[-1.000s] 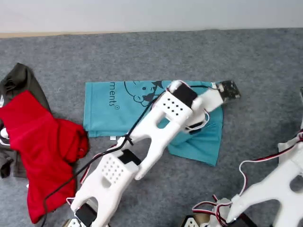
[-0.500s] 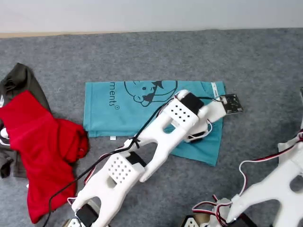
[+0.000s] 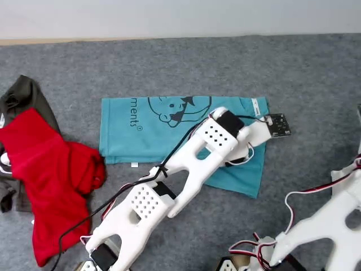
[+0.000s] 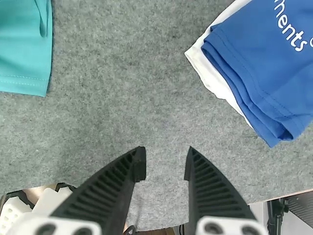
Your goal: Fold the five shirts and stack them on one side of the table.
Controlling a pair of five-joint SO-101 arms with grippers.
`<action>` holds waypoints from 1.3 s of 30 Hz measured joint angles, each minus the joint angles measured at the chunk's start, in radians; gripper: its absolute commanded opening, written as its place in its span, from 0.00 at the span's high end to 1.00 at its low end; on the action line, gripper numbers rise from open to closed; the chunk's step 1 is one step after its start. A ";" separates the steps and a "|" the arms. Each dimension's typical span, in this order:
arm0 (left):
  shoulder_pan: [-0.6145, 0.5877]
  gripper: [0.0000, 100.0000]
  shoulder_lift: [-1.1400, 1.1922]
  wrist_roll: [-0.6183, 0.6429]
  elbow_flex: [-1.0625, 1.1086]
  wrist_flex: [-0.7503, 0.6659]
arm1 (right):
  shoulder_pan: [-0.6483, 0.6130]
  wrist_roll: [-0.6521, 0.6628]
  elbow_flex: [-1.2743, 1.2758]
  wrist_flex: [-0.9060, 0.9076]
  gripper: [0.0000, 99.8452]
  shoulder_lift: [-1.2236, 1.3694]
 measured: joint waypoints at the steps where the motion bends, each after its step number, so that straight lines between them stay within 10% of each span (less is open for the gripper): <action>1: 0.000 0.98 0.000 -0.002 -0.021 0.014 | 0.000 0.000 0.000 0.000 0.87 0.000; 39: -0.204 0.85 0.064 0.018 -0.117 -0.146 | 0.000 0.000 0.000 0.000 0.87 0.000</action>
